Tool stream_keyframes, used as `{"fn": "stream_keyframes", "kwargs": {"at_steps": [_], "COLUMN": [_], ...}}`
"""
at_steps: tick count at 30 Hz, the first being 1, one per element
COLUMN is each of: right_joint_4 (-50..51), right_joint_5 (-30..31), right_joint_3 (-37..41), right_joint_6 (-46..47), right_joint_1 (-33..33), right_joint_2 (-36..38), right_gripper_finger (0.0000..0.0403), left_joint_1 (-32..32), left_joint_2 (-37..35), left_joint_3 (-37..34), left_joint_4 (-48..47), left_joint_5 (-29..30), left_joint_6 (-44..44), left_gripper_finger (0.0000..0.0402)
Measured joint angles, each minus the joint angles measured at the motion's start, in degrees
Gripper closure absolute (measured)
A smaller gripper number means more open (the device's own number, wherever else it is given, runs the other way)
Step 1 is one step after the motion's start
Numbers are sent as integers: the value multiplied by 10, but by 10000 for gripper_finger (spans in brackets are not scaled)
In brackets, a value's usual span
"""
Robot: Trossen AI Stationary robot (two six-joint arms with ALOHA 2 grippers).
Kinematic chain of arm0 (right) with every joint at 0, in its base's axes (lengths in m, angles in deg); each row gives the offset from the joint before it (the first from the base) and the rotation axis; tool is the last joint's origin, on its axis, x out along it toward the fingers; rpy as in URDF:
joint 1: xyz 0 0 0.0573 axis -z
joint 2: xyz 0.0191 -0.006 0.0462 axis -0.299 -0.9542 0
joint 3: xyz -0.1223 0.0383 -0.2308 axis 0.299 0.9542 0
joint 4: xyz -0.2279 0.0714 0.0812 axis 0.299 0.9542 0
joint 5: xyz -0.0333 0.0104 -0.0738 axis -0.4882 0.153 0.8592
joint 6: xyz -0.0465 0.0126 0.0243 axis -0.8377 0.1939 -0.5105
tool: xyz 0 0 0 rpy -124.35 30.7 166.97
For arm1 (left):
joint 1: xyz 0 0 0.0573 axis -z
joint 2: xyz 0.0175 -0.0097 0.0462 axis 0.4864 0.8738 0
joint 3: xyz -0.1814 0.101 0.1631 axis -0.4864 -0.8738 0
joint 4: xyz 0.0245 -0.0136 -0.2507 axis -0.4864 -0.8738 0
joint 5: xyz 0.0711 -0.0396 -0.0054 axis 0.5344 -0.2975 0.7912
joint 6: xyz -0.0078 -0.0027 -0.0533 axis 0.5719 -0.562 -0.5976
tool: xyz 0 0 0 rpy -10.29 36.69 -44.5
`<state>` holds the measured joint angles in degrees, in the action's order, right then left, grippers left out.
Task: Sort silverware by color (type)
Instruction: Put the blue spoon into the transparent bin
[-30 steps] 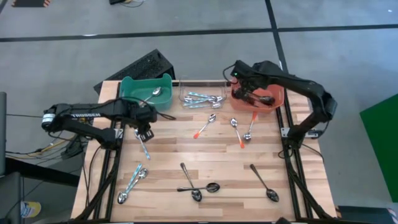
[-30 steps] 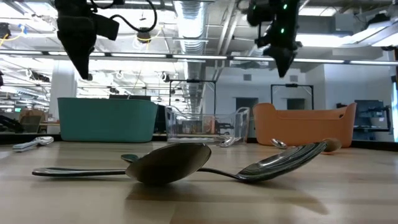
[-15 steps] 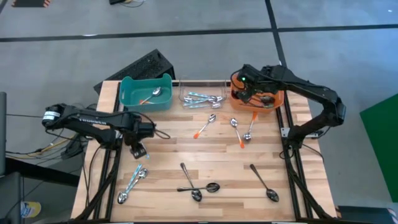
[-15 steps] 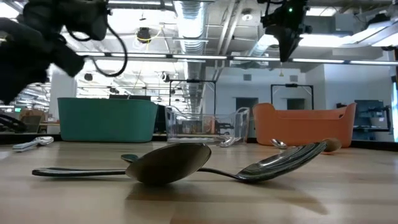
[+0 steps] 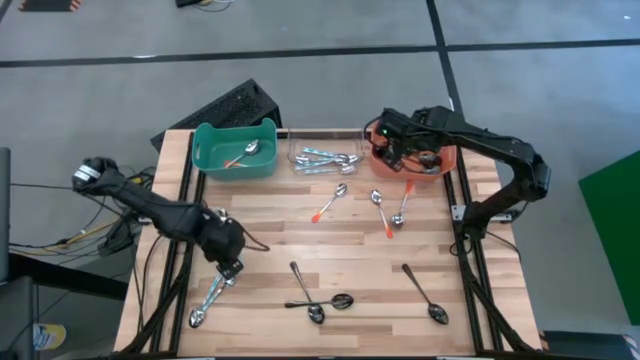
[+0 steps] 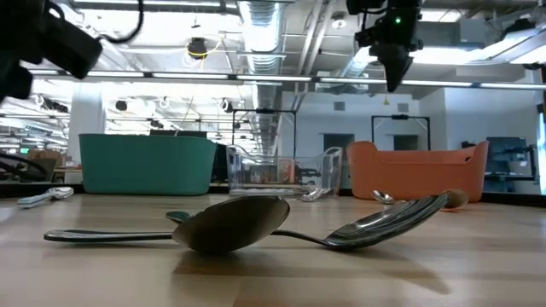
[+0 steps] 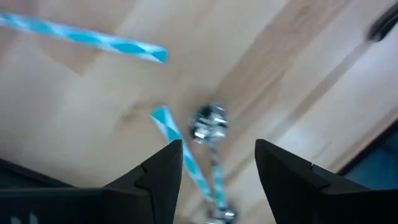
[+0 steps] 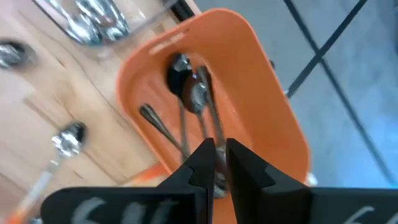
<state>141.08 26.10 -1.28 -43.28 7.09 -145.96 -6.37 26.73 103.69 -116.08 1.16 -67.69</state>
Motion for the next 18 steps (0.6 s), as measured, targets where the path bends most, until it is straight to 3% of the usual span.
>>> {"fn": "stream_keyframes", "kwargs": {"at_steps": [4, 18], "right_joint_4": [0, 1], "right_joint_5": [1, 1], "right_joint_3": [0, 0], "right_joint_6": [-11, -18], "right_joint_1": [0, 0], "right_joint_2": [-5, -4], "right_gripper_finger": [341, 341], "left_joint_1": [58, 190], "left_joint_2": [0, 90], "left_joint_3": [0, 0], "left_joint_4": [10, 70], "left_joint_5": [24, 41], "left_joint_6": [-99, -231], "left_gripper_finger": [213, 213]}}
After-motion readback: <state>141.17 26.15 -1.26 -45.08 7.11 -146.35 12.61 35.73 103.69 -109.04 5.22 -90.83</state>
